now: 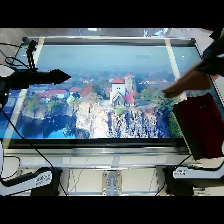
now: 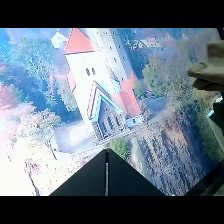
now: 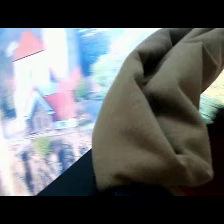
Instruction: Fold the shirts.
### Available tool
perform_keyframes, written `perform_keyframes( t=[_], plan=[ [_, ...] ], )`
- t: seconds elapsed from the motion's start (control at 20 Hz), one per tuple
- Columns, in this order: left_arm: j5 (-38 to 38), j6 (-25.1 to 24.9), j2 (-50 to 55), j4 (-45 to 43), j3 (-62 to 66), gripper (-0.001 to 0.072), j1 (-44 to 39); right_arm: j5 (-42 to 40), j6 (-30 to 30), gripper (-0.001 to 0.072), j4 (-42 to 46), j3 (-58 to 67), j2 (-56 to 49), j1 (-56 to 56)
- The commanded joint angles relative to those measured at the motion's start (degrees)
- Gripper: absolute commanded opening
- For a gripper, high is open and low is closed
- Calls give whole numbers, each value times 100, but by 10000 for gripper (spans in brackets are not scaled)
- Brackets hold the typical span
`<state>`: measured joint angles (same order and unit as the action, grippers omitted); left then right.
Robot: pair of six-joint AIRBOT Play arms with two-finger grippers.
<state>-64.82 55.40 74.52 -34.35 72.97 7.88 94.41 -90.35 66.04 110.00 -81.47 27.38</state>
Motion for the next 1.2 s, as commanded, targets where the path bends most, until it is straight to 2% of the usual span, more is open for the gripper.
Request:
perform_keyframes(
  t=[0.0, 0.1, 0.35, 0.55, 0.6, 0.65, 0.7, 0.75, 0.85, 0.95, 1.05, 1.1, 1.15],
  plan=[
    [0, 236, -2, 11, 0, 16, -4, 507, 461, 12, 647, -868, 1270, 1558],
    [-4, 251, -2, 11, 0, 16, -4, 461, 955, 12, 664, -2068, 2011, 2557],
    [-74, 380, -2, 9, 0, 17, -4, -431, 1191, 13, 953, -5259, 3128, 4365],
    [-101, 382, -2, 13, 0, 17, -4, -1202, 1204, 15, 1152, -5897, 3180, 4863],
    [-103, 404, -2, 13, 0, 16, -4, -1325, 1163, 85, 1150, -5838, 3185, 4878],
    [-103, 509, -2, 13, 0, 16, -4, -1346, 1003, 289, 1095, -5676, 3185, 4876],
    [-105, 551, -2, 11, 0, 16, -4, -1331, 741, 454, 966, -5401, 3185, 4876],
    [-105, 551, -2, 11, 0, 16, -4, -1311, 350, 486, 748, -5038, 3185, 4876],
    [-105, 551, -2, 11, 0, 16, -4, -1390, -116, 486, -57, -4039, 3182, 4876],
    [-101, 551, -2, 9, 0, 16, -4, -1961, -197, 455, -1014, -3029, 3182, 4782],
    [-103, 551, -2, 11, 0, 17, -4, -2175, 107, 166, -1930, -2430, 3182, 4406],
    [-103, 551, -2, 11, 0, 17, -4, -1910, 595, 73, -2306, -2332, 3182, 4076],
    [-103, 551, -2, 9, 0, 16, -4, -1475, 1106, 12, -2507, -2337, 3178, 3689]
  ],
)
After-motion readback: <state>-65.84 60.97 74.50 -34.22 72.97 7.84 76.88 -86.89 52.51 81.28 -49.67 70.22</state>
